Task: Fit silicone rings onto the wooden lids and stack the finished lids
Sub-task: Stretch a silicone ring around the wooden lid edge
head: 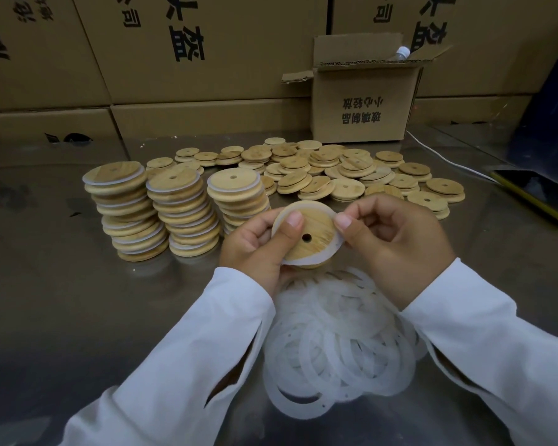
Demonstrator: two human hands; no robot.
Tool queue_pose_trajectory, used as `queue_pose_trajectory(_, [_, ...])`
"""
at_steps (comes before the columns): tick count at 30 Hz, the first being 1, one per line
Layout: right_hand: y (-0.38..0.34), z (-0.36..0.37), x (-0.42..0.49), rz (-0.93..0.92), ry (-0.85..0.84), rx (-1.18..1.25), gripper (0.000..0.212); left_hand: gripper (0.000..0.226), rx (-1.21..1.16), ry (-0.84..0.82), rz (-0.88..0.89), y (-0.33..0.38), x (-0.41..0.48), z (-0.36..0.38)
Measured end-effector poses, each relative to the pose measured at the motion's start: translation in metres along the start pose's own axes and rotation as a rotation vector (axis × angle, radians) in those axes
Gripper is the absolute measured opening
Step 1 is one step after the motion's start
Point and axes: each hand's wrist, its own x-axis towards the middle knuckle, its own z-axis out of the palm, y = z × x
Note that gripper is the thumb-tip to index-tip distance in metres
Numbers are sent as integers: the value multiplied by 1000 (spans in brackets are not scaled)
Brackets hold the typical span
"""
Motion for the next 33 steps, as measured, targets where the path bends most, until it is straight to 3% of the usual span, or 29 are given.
queue_pose_trajectory(12, [8, 9, -9, 23, 110, -27, 12, 21, 97, 84, 69, -3, 2, -2])
queue_pose_trajectory(16, [8, 8, -8, 6, 170, -46, 7, 15, 65, 40, 63, -2, 2, -2])
queue_pose_trajectory(20, [8, 5, -6, -8, 215, -46, 9, 28, 54, -40, 32, 0, 1, -1])
queue_pose_trajectory(25, [9, 2, -5, -46, 149, -93, 13, 39, 206, -163, -16, 0, -3, 1])
queue_pose_trajectory(29, [7, 5, -7, -145, 31, -196, 16, 30, 308, -166, 44, 0, -6, 4])
queue_pose_trajectory(33, [7, 3, -8, -185, 38, -256, 11, 10, 349, -129, 49, 2, -5, 3])
